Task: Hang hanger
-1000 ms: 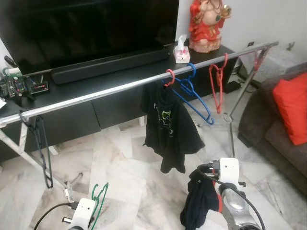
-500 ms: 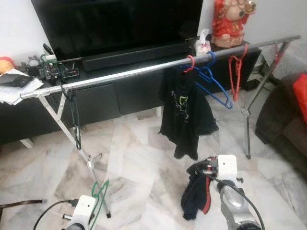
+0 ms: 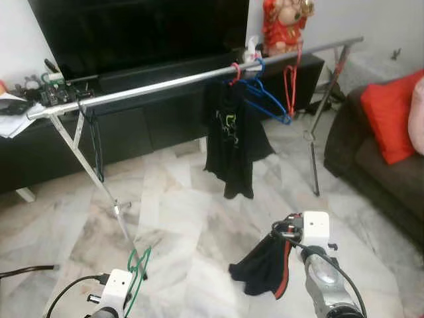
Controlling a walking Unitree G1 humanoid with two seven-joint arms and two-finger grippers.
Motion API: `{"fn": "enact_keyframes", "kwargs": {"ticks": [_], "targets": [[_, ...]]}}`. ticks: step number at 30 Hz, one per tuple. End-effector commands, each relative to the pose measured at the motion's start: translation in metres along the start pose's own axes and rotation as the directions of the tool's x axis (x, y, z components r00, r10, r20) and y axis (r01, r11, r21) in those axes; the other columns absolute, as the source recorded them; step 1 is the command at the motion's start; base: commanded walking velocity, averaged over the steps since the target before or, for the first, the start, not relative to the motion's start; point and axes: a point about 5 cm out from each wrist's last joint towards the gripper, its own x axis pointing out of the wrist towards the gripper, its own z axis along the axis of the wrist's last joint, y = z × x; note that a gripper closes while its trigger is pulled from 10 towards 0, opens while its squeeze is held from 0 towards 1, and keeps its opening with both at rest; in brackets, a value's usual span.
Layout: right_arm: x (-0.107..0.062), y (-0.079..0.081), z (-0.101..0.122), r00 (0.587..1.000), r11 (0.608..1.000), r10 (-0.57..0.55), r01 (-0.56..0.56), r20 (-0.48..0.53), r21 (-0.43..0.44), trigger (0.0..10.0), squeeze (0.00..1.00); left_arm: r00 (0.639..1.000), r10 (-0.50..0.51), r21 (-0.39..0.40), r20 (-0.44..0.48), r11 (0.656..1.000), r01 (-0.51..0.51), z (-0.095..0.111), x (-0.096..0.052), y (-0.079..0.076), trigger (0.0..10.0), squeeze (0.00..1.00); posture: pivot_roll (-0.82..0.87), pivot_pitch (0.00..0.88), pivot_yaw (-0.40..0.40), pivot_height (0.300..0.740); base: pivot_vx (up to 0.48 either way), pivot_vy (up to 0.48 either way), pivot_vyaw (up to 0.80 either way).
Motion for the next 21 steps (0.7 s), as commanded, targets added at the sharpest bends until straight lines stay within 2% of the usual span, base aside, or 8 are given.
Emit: {"fn": "enact_keyframes", "kwargs": {"ticks": [1,21], "targets": [[0.002,-0.003,0.005,1.000,1.000,-0.006,0.006,0.016,0.001,10.0,0.00,1.000,0.001,-0.002,0.001,1.000,-0.001,0.000,0.000,0.002,10.0,0.00,-0.07,0.000,0.038,0.740,-0.296,0.000,0.00],[0.009,0.002,0.026,0.997,1.000,0.020,-0.019,0.075,-0.007,10.0,0.00,1.000,0.006,-0.017,0.014,1.000,-0.006,0.003,0.001,0.002,10.0,0.00,-0.07,0.000,0.031,0.740,-0.295,0.000,0.00]]}}
